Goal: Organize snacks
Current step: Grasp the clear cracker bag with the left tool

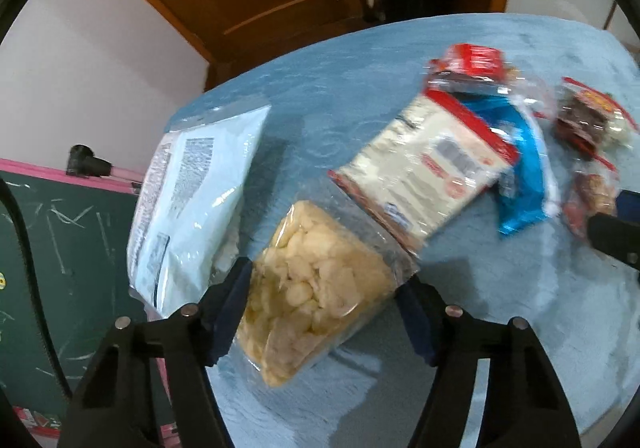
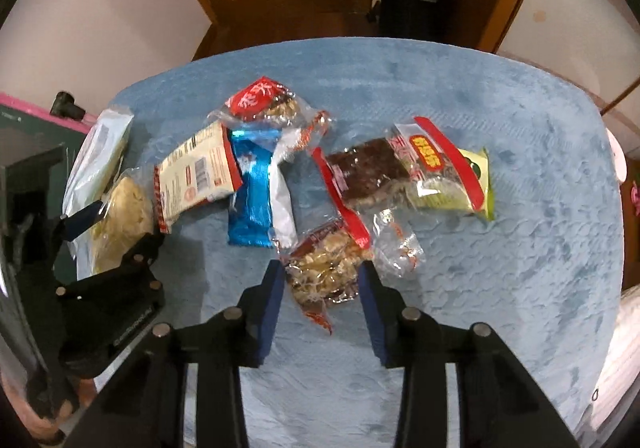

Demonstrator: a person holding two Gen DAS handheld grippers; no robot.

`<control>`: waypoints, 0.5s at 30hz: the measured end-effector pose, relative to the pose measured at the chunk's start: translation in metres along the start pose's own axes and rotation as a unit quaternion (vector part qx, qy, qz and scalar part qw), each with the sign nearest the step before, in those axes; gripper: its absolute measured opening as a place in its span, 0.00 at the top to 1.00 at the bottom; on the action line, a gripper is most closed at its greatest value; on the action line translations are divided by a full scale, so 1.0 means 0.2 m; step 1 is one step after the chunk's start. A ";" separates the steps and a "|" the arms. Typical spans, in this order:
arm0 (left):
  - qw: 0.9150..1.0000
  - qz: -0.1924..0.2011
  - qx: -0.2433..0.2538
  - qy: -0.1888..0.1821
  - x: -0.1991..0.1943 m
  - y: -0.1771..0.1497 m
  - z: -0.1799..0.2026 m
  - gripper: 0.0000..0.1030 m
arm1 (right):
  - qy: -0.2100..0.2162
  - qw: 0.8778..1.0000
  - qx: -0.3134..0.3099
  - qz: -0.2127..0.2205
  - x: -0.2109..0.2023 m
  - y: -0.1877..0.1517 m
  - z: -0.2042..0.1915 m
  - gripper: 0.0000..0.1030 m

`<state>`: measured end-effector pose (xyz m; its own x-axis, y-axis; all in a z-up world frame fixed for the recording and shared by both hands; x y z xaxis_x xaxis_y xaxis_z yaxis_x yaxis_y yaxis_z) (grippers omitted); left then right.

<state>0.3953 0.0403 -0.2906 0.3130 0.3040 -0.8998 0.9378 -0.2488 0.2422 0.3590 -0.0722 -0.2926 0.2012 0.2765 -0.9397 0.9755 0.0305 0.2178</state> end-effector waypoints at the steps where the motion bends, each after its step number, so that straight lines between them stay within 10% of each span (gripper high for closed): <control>1: 1.000 0.001 -0.001 -0.013 -0.03 -0.01 0.01 0.35 | 0.001 1.000 -0.004 0.001 -0.01 -0.01 0.01 0.63; 5: 0.999 0.023 0.007 -0.031 -0.18 -0.07 0.04 0.36 | 0.025 1.000 0.003 0.006 -0.07 -0.08 0.07 0.68; 7: 0.999 0.033 0.011 -0.039 -0.28 -0.11 0.05 0.36 | 0.055 0.998 0.004 0.004 -0.12 -0.11 0.08 1.00; 15: 0.995 0.077 0.010 -0.066 -0.70 -0.25 0.00 0.36 | 0.067 0.997 -0.014 0.040 -0.42 -0.27 0.12 1.00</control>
<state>0.3048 0.0098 -0.1778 0.4294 0.1375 -0.8926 0.8765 -0.3016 0.3752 0.2924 -0.1199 -0.2317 0.2620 0.4055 -0.8757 0.9539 0.0291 0.2989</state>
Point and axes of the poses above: each gripper's, at about its wrist camera, not at the fingertips, and x roughly the way its jaws point, z to its right, y to its top, the point moved 5 cm from there along x, roughly the way its jaws point, and after that the axes turned 6 degrees about y, right-handed, at the moved point
